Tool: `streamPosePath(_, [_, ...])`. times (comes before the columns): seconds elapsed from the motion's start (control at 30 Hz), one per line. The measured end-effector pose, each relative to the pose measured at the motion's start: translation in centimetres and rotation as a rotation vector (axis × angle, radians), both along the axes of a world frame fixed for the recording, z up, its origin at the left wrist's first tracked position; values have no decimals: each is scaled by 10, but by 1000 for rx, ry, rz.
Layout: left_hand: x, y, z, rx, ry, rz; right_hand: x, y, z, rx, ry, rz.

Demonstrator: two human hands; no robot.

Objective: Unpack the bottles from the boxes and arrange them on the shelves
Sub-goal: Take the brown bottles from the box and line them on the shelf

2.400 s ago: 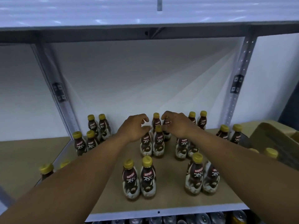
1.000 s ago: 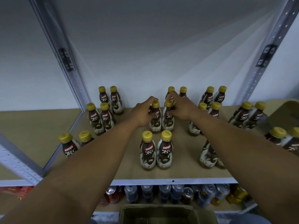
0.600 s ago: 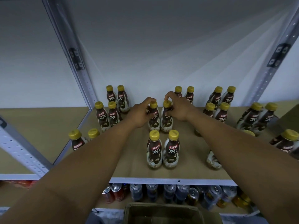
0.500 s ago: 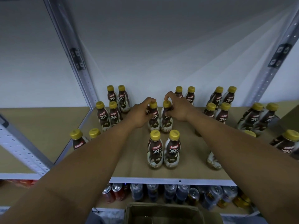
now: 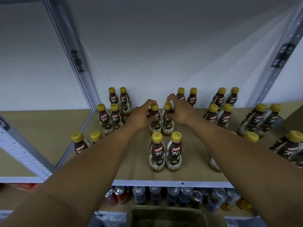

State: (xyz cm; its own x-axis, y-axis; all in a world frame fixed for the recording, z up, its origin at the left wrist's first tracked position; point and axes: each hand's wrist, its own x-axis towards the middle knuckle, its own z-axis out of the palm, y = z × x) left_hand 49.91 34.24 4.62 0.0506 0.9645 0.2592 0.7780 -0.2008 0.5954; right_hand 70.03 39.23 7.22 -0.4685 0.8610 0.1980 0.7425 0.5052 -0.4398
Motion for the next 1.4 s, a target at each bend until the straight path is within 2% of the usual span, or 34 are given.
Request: streamPosePath(1.4, [1, 2, -1, -2, -18, -11, 2, -8, -2, 19, 29, -47])
